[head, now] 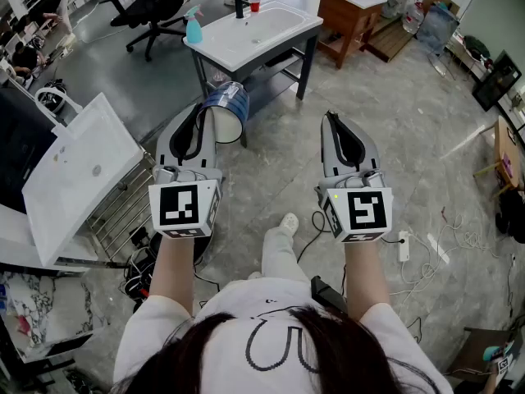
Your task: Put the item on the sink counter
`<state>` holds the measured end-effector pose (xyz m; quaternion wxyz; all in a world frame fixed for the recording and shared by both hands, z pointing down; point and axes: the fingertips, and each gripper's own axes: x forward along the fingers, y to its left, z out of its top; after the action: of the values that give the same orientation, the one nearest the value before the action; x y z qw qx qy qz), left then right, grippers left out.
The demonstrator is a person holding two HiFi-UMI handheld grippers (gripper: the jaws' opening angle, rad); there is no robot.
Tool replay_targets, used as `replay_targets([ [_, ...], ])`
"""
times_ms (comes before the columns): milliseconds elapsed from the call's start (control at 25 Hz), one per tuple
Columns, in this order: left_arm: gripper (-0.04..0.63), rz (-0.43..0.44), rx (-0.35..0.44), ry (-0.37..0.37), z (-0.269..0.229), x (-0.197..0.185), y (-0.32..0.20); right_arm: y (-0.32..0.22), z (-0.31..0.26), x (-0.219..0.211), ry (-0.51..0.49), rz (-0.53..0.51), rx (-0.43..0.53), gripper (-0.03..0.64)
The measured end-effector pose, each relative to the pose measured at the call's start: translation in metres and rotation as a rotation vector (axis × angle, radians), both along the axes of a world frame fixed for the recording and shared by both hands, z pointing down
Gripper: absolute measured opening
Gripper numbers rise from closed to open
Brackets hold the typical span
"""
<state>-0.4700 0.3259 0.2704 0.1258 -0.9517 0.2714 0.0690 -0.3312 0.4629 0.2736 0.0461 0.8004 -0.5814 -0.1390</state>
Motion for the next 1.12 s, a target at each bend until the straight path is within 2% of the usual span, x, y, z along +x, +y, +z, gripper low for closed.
replay_targets([
  [280, 0.041, -0.018, -0.024, -0.004, 0.006, 0.036, -0.034, -0.032, 0.006, 0.038, -0.001, -0.013, -0.018, 0.028],
  [440, 0.041, -0.045, -0.035, -0.009, 0.008, 0.062, -0.071, -0.069, 0.01, 0.073, -0.016, -0.015, -0.014, 0.028],
  [840, 0.041, -0.126, -0.066, -0.011, 0.002, 0.147, -0.176, -0.188, -0.005, 0.165, -0.011, -0.116, -0.014, 0.029],
  [1120, 0.041, -0.155, -0.061, -0.05, 0.0, 0.21, -0.211, -0.235, -0.005, 0.224, -0.04, -0.18, -0.02, 0.029],
])
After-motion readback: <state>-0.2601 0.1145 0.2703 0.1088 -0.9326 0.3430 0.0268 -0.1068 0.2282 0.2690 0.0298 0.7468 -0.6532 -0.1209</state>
